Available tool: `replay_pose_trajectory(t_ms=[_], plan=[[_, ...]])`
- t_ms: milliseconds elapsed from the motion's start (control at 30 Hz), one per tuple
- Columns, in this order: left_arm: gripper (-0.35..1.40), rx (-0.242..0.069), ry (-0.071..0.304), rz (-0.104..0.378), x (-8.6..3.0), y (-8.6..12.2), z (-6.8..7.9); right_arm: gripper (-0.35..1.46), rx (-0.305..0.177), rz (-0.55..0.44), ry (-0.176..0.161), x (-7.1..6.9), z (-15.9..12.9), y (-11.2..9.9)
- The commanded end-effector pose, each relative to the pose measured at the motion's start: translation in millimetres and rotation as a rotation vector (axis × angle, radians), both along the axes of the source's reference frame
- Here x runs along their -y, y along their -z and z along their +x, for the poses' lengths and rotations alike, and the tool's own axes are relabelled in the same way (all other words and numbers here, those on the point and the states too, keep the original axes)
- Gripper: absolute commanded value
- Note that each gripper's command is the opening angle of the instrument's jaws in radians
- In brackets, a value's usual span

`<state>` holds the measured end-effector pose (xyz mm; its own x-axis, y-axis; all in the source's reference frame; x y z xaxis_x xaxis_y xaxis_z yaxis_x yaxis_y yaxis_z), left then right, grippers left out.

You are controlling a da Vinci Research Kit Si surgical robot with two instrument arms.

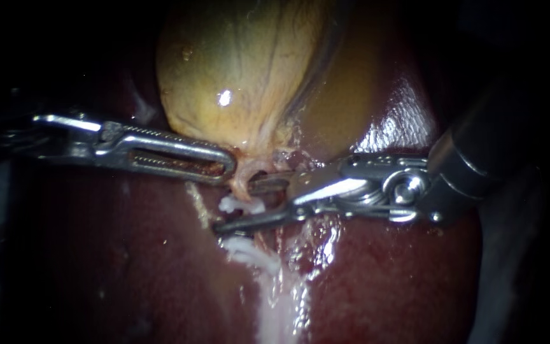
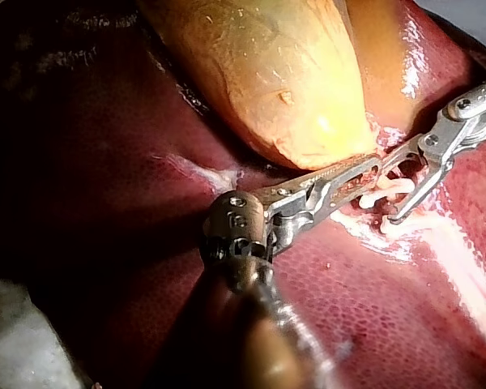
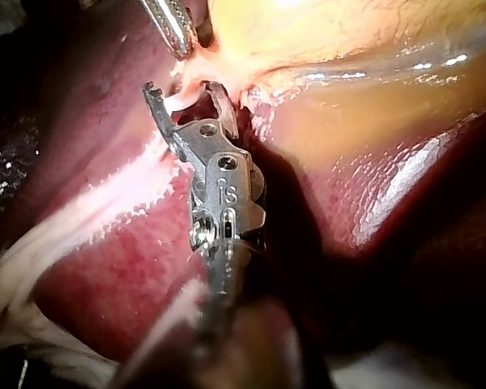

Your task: Going back third clip left tube

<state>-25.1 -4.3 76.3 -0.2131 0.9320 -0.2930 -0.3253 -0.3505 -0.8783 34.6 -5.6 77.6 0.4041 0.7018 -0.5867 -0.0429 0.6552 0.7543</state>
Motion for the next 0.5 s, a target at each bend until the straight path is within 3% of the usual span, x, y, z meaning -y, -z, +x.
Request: replay_pose_trajectory(t_ms=[33, 233, 500], plan=[[-0.35, 0.0, 0.0, 0.0, 0.0, 0.0, 0.0, 0.49, -0.001, -0.001, 0.0, 0.0, -0.2, 0.1], [-0.35, 0.001, -0.001, 0.0, 0.0, 0.0, 0.1, 0.49, 0.006, -0.016, 0.026, 0.0, -1.7, 0.5], [-0.35, 0.001, -0.001, 0.0, 0.0, 0.0, 0.1, 0.49, 0.013, -0.027, 0.021, -0.6, -3.3, 1.9]])
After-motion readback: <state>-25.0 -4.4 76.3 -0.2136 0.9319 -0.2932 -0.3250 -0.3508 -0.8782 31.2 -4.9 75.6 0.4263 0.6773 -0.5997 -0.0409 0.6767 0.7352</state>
